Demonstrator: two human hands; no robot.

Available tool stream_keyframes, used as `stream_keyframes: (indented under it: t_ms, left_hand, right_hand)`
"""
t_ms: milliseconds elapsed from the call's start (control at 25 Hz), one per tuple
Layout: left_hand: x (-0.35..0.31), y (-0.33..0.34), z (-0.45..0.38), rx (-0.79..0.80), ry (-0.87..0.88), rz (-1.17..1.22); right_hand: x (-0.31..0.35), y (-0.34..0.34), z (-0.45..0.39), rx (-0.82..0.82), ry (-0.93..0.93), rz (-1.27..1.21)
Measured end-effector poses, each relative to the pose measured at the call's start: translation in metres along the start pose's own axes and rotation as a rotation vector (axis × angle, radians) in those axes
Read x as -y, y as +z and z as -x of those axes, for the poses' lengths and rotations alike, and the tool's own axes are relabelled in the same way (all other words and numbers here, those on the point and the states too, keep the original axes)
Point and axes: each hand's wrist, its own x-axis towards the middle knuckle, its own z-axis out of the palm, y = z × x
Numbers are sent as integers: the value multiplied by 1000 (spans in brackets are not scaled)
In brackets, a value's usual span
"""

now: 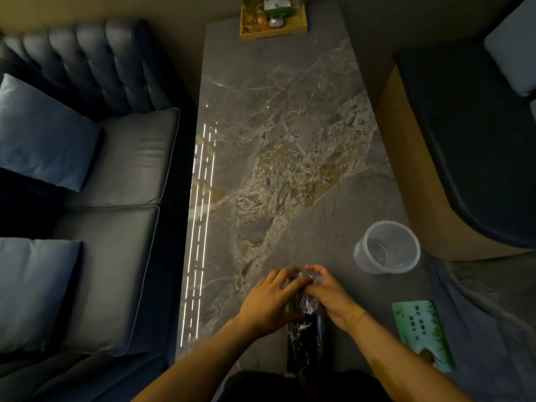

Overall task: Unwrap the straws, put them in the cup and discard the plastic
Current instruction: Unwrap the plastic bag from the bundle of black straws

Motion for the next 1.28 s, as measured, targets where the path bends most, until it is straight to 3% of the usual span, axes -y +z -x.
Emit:
stream_keyframes:
  t_ms: [80,240,400,480,600,680,760,880,1160,1280]
  left_hand:
    - [1,7,6,-24,-47,22]
    - [6,7,9,-78,-77,27]
    - [7,-12,-4,-59,-134,158]
    - [10,-28,-18,-34,-215,392]
    - [14,-48,-36,-144,-430,844]
    - [13,-50,-37,-233,-592,1011]
    - [12,-43,-32,-202,-708,1178]
    - [9,-27,-24,-110,-699,1459]
    - [8,-18,-24,-226,-790,1489]
    - [7,-20,-26,-322,-843,1462]
  right_hand:
    - [-11,-5,3,120,13,-84]
    - [-28,-12,9,347,4,13]
    - [-32,-7,8,168,-69,115]
    - [-28,-6,8,110,-100,135]
    - [-18,-5,7,118,-83,195]
    - [-12,-3,7,149,-56,219]
    - [-10,-2,6,147,-42,200]
    - [-10,-2,7,138,-28,149]
    - [-4,7,13,182,-41,206]
    - [4,21,23,-78,-182,267]
